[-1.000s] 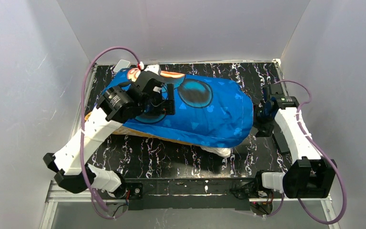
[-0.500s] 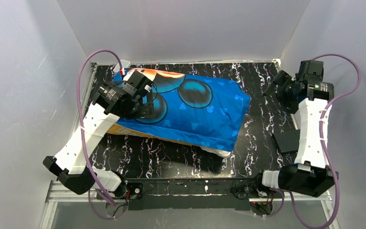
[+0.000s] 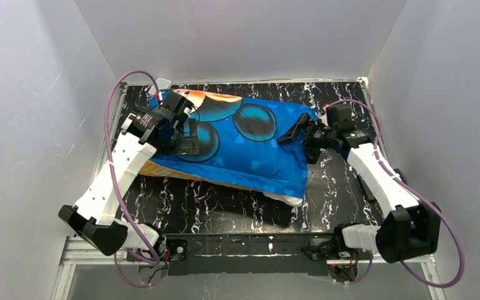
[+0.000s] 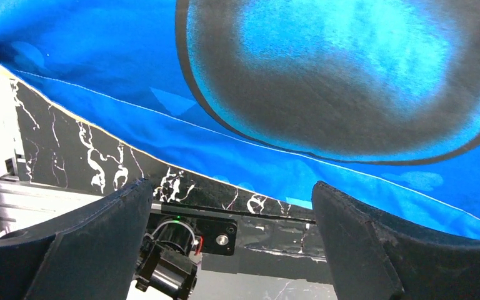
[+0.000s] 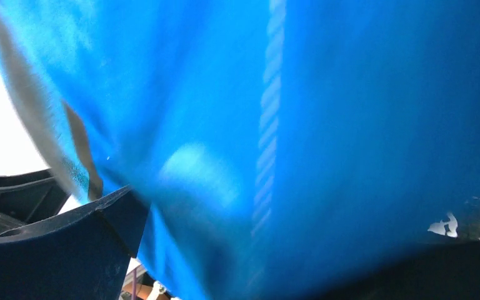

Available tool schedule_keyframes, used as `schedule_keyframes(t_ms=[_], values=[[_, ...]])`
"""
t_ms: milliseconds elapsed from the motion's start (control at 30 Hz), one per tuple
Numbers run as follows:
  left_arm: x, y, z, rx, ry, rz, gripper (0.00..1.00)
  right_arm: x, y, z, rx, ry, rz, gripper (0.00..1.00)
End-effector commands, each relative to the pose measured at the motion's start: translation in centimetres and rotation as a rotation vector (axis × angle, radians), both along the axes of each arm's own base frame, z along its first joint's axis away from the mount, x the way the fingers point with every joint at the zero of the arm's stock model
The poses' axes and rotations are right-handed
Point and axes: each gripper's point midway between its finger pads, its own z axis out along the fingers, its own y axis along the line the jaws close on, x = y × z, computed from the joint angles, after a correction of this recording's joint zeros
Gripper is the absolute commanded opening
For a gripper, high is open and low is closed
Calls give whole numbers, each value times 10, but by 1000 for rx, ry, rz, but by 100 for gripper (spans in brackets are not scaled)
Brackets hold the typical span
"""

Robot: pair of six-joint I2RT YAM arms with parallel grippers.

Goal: Put the pillow into the pillowcase
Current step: Stuff the pillow into the pillowcase.

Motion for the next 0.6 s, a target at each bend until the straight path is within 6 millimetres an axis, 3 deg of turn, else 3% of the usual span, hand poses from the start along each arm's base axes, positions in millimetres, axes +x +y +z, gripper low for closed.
schedule_keyframes(t_ms=[0,33,67,100,133,167,267,367,467,567], values=[[-1,9,-14,-18,55,-1,98,16,19,-23,27,4,-3,97],[0,11,-19,-21,71,4,98,21,24,-23,51,-13,1,88],[0,15,-24,-22,87,13,98,27,28,-19,82,-39,4,74],[1,16,-28,-28,102,17,98,35,33,-7,114,-80,7,48],[1,17,-33,-39,117,17,98,44,35,8,129,-121,3,15],[2,17,-38,-51,128,19,98,53,35,26,115,-172,5,1],[8,10,-54,-114,157,9,98,79,33,87,32,-303,48,1],[13,-15,-67,-225,190,-41,95,97,34,169,19,-449,69,1],[19,-69,-65,-481,216,-127,87,102,46,261,111,-671,120,1],[30,-118,-48,-629,182,-223,84,82,58,346,295,-911,197,1]])
